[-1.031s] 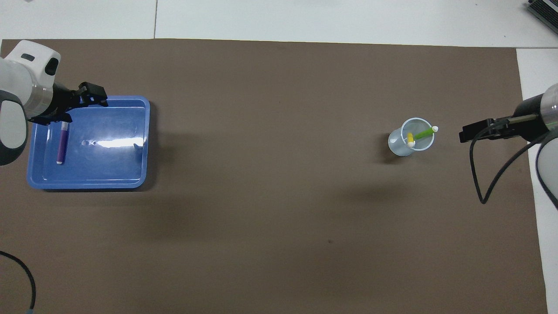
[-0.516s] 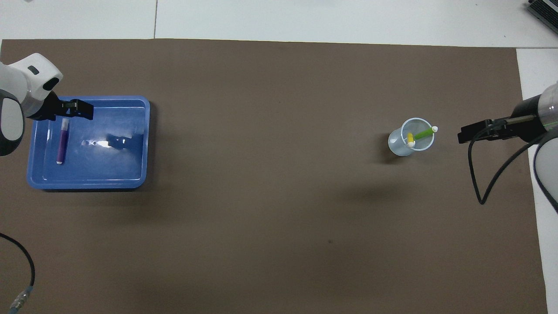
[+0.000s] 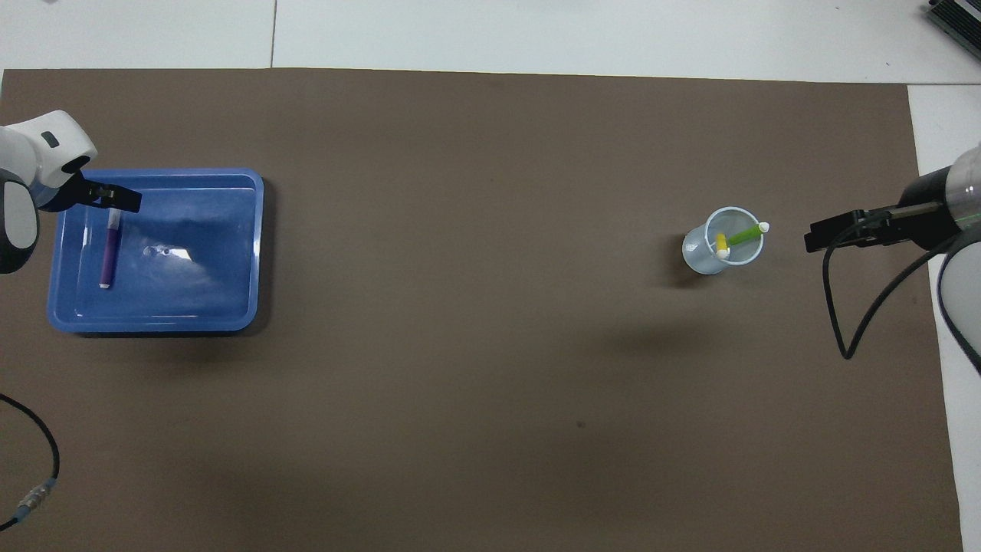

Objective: Transfer and insert pens with both arms
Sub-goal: 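Lower the left gripper and grasp the purple pen in the tray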

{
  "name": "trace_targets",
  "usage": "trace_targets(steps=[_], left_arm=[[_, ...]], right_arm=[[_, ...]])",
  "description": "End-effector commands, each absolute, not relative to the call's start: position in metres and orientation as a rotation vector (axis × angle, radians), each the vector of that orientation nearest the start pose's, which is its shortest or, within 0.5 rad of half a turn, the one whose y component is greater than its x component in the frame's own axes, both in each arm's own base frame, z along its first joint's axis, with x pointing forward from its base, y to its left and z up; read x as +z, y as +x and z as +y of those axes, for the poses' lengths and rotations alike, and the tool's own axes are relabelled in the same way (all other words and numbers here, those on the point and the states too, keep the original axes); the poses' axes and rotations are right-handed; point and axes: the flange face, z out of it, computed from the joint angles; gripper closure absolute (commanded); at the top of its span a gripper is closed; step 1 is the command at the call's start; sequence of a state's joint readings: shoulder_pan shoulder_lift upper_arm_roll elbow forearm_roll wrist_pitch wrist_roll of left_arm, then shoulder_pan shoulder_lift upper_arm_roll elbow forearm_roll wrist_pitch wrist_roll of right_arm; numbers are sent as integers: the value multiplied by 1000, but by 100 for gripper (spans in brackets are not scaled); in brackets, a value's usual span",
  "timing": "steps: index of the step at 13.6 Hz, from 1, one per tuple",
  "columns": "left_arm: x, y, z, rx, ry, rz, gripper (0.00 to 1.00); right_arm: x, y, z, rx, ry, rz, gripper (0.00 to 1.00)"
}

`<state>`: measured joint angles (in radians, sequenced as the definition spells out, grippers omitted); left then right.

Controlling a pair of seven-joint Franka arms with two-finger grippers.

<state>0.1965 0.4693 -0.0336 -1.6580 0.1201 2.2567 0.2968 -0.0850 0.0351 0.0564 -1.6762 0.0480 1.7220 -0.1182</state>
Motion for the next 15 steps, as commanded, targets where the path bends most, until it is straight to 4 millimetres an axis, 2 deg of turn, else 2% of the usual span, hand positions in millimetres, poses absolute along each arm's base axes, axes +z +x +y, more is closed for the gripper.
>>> trace_targets(steps=[1, 2, 3, 4, 9, 11, 12, 13, 15], left_arm=[[333, 673, 139, -196, -2984, 362, 0], [320, 667, 139, -176, -2994, 360, 0], [311, 658, 148, -163, -3002, 337, 0], [306, 653, 148, -151, -3014, 328, 0], [292, 640, 141, -99, -3028, 336, 1], [293, 639, 138, -97, -3028, 336, 18], [293, 639, 138, -95, -3029, 335, 32], [293, 639, 138, -93, -3029, 333, 51], [293, 639, 136, -84, -3031, 337, 68]], right_arm=[[568, 569, -12, 0, -3114, -107, 0], [568, 569, -12, 0, -3114, -105, 0], [568, 569, -12, 0, -3114, -105, 0], [568, 569, -11, 0, -3114, -107, 0], [568, 569, -11, 0, -3114, -109, 0], [568, 569, -10, 2, -3114, -109, 0], [568, 569, -11, 2, -3114, -105, 0], [568, 569, -12, 2, -3114, -102, 0], [568, 569, -12, 2, -3114, -105, 0]])
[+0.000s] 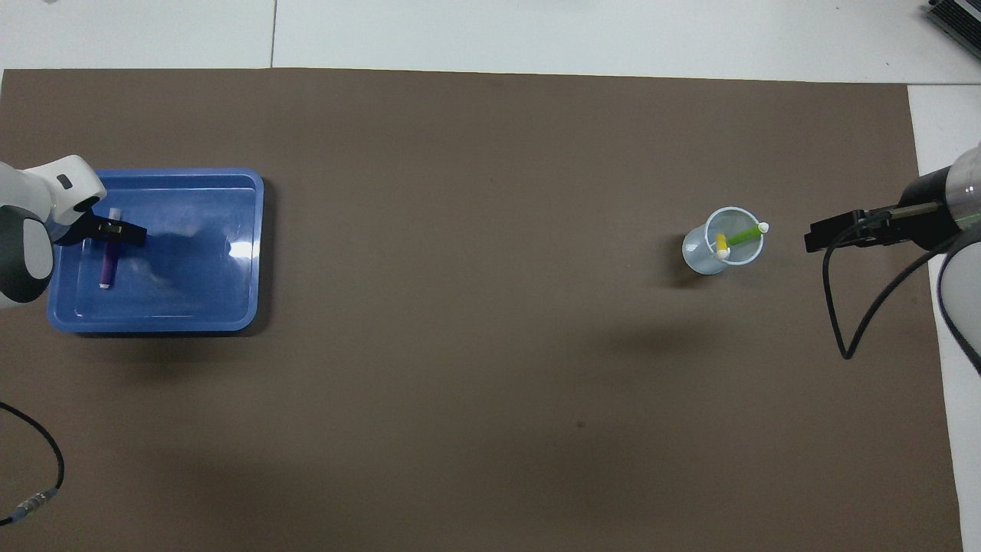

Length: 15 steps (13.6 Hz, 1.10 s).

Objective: Transfer and insert pens with both arms
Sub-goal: 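Lift the purple pen toward the right gripper while the right gripper approaches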

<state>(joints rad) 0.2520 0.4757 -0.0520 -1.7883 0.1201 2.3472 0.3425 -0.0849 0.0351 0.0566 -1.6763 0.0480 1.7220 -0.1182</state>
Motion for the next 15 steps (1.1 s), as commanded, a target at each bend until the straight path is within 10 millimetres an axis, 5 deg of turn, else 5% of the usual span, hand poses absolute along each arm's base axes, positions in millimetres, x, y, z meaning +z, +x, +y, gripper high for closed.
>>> trace_targets(steps=[1, 3, 7, 11, 15], left_arm=[[293, 639, 136, -82, -3031, 337, 74], [294, 640, 135, -75, -3032, 339, 100], [306, 648, 128, -59, -3069, 318, 100], [346, 668, 122, -10, -3169, 224, 100], [373, 679, 84, 104, -3270, -142, 100]], right_arm=[[568, 568, -14, 5, -3116, -103, 0], [567, 566, -16, 29, -3116, -96, 0], [565, 563, -15, 43, -3114, -105, 0], [566, 563, -15, 41, -3135, -120, 0], [566, 564, -11, 29, -3141, -136, 0]])
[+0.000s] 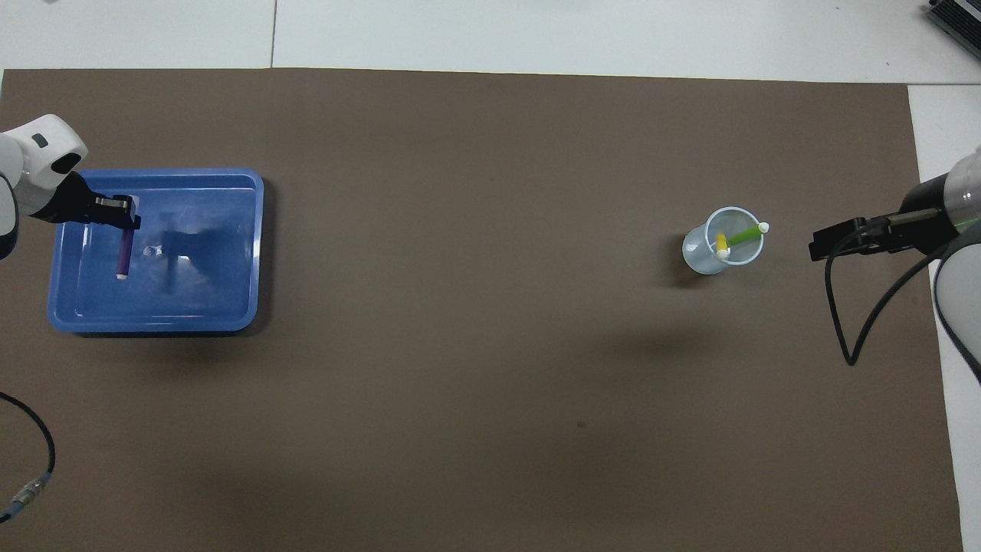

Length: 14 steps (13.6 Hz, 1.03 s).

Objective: Transfer and insert pens with both arms
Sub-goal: 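Lift the purple pen toward the right gripper while the right gripper approaches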

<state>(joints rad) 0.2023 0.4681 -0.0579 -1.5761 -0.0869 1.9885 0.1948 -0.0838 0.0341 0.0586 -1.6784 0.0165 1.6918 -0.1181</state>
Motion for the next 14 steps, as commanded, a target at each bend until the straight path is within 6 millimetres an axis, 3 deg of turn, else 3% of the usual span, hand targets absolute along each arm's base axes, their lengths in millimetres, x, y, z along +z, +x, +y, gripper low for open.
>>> trace_targets(steps=[1, 2, 4, 6, 9, 12, 14], left_arm=[[381, 680, 73, 97, -3290, -258, 100], [383, 680, 53, 116, -3328, -369, 100], [392, 675, 40, 180, -3344, -656, 100], [401, 671, 8, 219, -3336, -915, 100], [401, 666, -57, 316, -3162, -1310, 100], [410, 661, -117, 313, -3042, -1591, 100], [418, 651, -161, 362, -2978, -1712, 100]], right_arm=[[565, 564, -11, 29, -3141, -138, 0], [565, 564, -12, 27, -3138, -138, 0], [562, 564, -13, 31, -3119, -118, 0], [561, 565, -8, 27, -3052, -86, 0], [558, 564, 5, 24, -2887, -26, 0], [566, 575, 25, -74, -2715, 170, 0], [562, 576, 52, -106, -2632, 211, 0]])
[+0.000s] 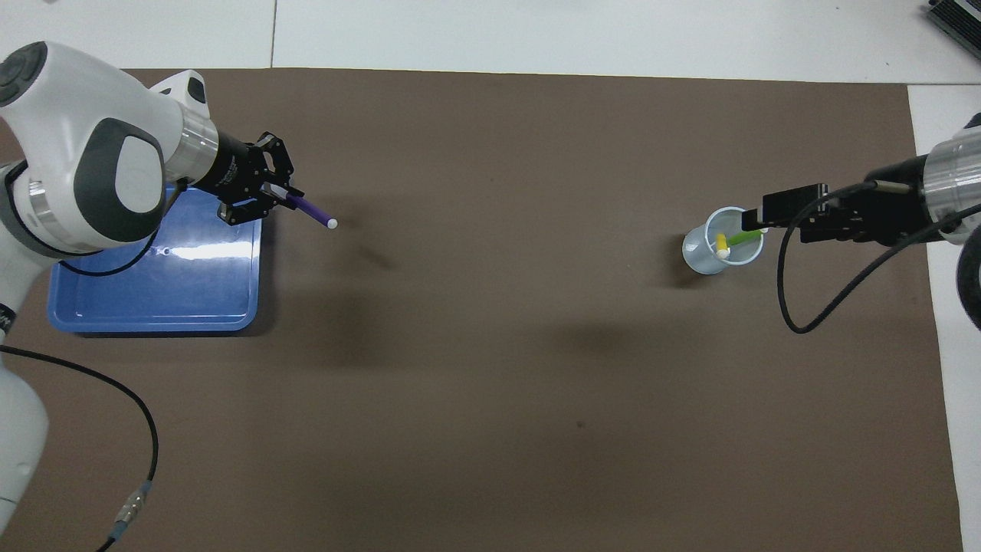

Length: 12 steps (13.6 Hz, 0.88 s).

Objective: Transfer and insert pens with both arms
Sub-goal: 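Lift the purple pen toward the right gripper while the right gripper approaches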

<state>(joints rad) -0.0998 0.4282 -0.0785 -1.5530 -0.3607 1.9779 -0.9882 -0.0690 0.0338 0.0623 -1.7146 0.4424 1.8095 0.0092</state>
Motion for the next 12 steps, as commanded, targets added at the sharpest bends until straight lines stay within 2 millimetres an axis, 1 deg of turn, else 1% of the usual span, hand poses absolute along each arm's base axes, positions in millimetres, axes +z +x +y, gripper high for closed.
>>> trace_targets(steps=[1, 2, 3, 4, 5, 7, 8, 9, 10, 12], left_arm=[[421, 647, -182, 366, -2936, -1779, 100], [428, 641, -206, 354, -2902, -1856, 100], [431, 636, -230, 355, -2863, -1922, 100], [432, 630, -250, 359, -2831, -1972, 100], [432, 622, -272, 367, -2826, -1978, 100], [437, 606, -313, 365, -2848, -1975, 100], [441, 600, -329, 375, -2831, -2038, 100], [447, 593, -349, 394, -2788, -2143, 100], [452, 589, -364, 375, -2755, -2259, 100], [458, 578, -395, 358, -2737, -2388, 100]], right_arm=[[557, 578, 62, -121, -2586, 245, 0], [552, 580, 75, -128, -2539, 270, 0], [544, 581, 84, -128, -2492, 306, 0], [538, 582, 97, -137, -2452, 339, 0], [530, 583, 110, -147, -2430, 374, 0], [521, 585, 136, -169, -2405, 401, 0], [517, 584, 150, -169, -2404, 408, 0], [513, 582, 160, -178, -2406, 409, 0], [511, 580, 166, -182, -2409, 401, 0], [503, 576, 174, -170, -2421, 374, 0]])
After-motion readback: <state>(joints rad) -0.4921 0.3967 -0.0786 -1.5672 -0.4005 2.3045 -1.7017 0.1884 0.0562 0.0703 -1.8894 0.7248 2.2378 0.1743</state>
